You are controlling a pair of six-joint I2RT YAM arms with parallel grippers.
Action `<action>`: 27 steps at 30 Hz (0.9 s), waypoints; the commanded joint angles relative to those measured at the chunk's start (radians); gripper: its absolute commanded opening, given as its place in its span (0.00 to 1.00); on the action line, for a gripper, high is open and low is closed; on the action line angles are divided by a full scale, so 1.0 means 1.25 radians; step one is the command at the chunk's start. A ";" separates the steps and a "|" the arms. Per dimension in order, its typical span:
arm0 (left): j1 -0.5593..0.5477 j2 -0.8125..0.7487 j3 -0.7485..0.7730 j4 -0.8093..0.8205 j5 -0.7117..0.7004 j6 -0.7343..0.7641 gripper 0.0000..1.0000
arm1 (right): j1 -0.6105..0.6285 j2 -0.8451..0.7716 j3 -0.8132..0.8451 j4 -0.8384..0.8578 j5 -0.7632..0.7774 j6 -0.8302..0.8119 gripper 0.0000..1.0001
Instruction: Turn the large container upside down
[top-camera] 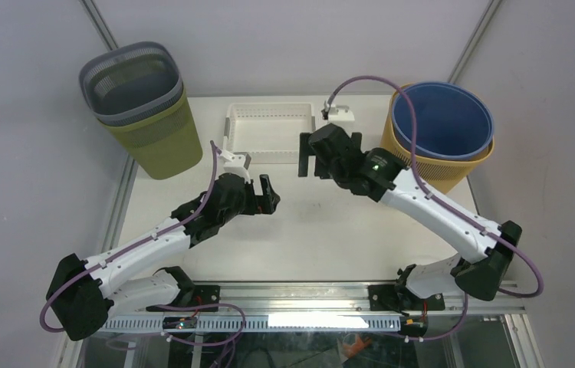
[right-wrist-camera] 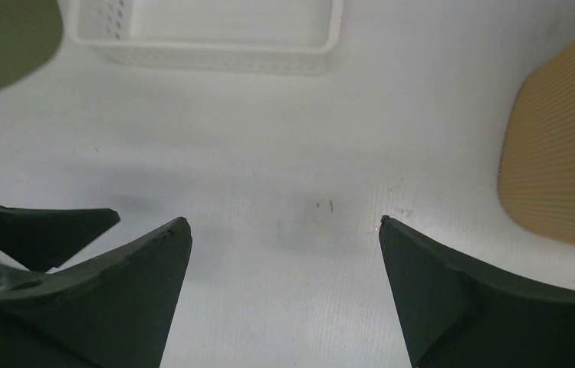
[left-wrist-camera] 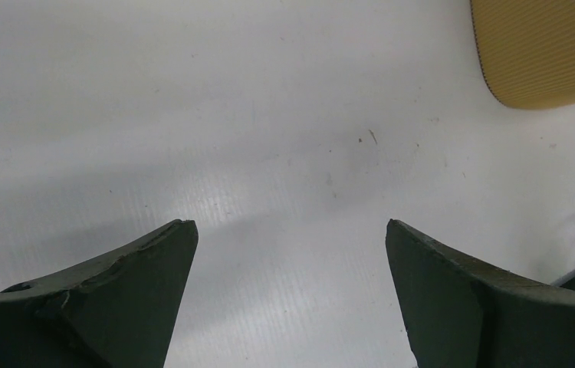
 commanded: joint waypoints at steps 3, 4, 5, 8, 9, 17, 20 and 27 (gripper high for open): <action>-0.001 -0.011 0.010 0.068 -0.046 -0.030 0.99 | -0.002 -0.086 0.248 -0.105 0.207 -0.158 0.97; 0.000 -0.016 0.005 0.070 -0.052 -0.035 0.99 | -0.006 -0.089 0.278 -0.121 0.244 -0.182 0.97; 0.000 -0.023 -0.001 0.073 -0.056 -0.038 0.99 | -0.017 -0.094 0.301 -0.124 0.267 -0.214 0.97; -0.001 -0.039 -0.029 0.102 -0.049 -0.051 0.99 | -0.092 -0.102 0.357 -0.124 0.258 -0.296 0.97; -0.001 -0.042 -0.035 0.110 -0.047 -0.057 0.99 | -0.126 -0.103 0.369 -0.126 0.232 -0.316 0.96; -0.001 0.010 0.006 0.098 0.015 -0.052 0.99 | -0.408 -0.049 0.438 -0.209 0.034 -0.395 0.87; -0.001 0.039 0.024 0.088 0.033 -0.041 0.99 | -0.478 -0.041 0.424 -0.231 -0.088 -0.441 0.79; -0.001 0.089 0.055 0.088 0.052 -0.035 0.99 | -0.536 -0.051 0.364 -0.242 -0.205 -0.509 0.76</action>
